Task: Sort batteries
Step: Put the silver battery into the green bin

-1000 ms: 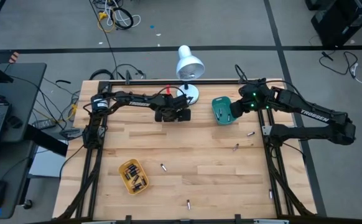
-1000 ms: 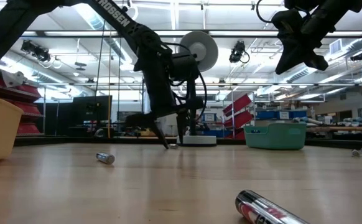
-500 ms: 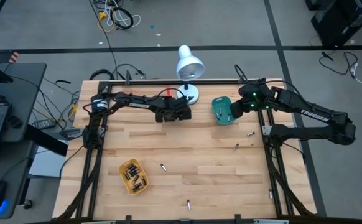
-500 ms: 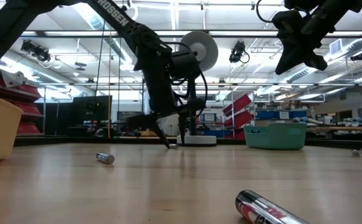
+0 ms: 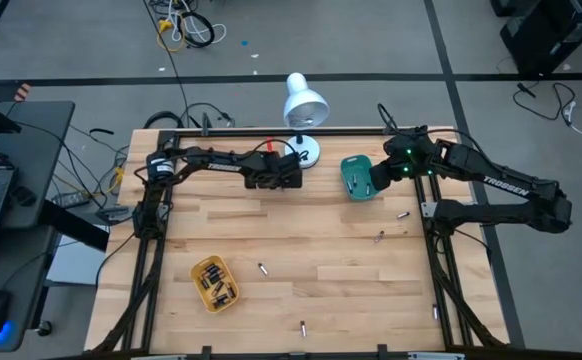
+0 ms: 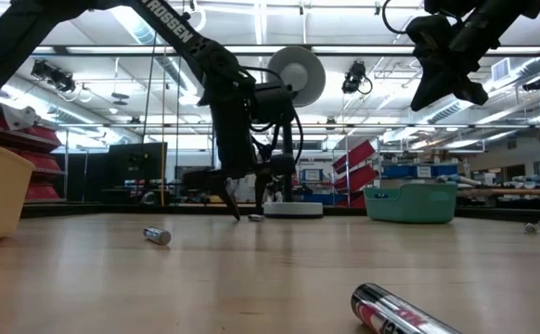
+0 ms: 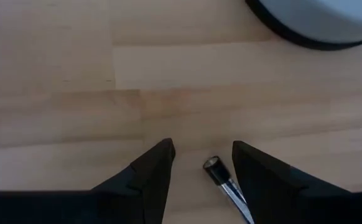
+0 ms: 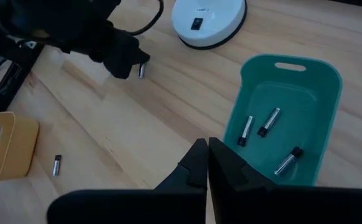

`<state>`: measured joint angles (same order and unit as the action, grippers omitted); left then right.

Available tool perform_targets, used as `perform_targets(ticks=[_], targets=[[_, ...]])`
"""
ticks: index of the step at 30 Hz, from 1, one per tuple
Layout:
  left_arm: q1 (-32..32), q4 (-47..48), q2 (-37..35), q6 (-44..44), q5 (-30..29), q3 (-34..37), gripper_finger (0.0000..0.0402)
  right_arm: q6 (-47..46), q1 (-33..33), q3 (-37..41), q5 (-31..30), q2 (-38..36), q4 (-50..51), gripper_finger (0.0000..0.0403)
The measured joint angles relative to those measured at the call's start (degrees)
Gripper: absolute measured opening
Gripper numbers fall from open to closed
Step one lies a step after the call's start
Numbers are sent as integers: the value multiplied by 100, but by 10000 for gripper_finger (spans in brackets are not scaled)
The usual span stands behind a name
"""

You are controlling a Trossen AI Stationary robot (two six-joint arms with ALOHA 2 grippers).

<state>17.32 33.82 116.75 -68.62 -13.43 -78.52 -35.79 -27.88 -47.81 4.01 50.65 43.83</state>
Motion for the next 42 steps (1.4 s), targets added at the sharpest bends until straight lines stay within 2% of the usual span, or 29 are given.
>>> perform_targets(ticks=[5,16,20,25,30,34,39,42], targets=[[-183,-17,-4,-382,83,0,188,0,0,0,11,-2,2,2],[-285,15,-13,-416,338,-4,185,43,0,0,11,-2,2,2],[-396,222,-13,-554,168,-11,163,44,0,0,13,-2,4,2],[-461,718,59,-531,-172,-31,117,111,0,0,13,-2,8,2],[-459,658,157,569,-265,-13,70,151,4,0,13,-1,78,1],[-444,596,163,860,-278,-36,42,194,4,0,13,-2,111,0],[-464,843,193,1423,-7,-364,41,183,4,0,14,-2,137,0],[-640,1122,238,2424,230,-711,48,103,4,0,15,-2,277,0]])
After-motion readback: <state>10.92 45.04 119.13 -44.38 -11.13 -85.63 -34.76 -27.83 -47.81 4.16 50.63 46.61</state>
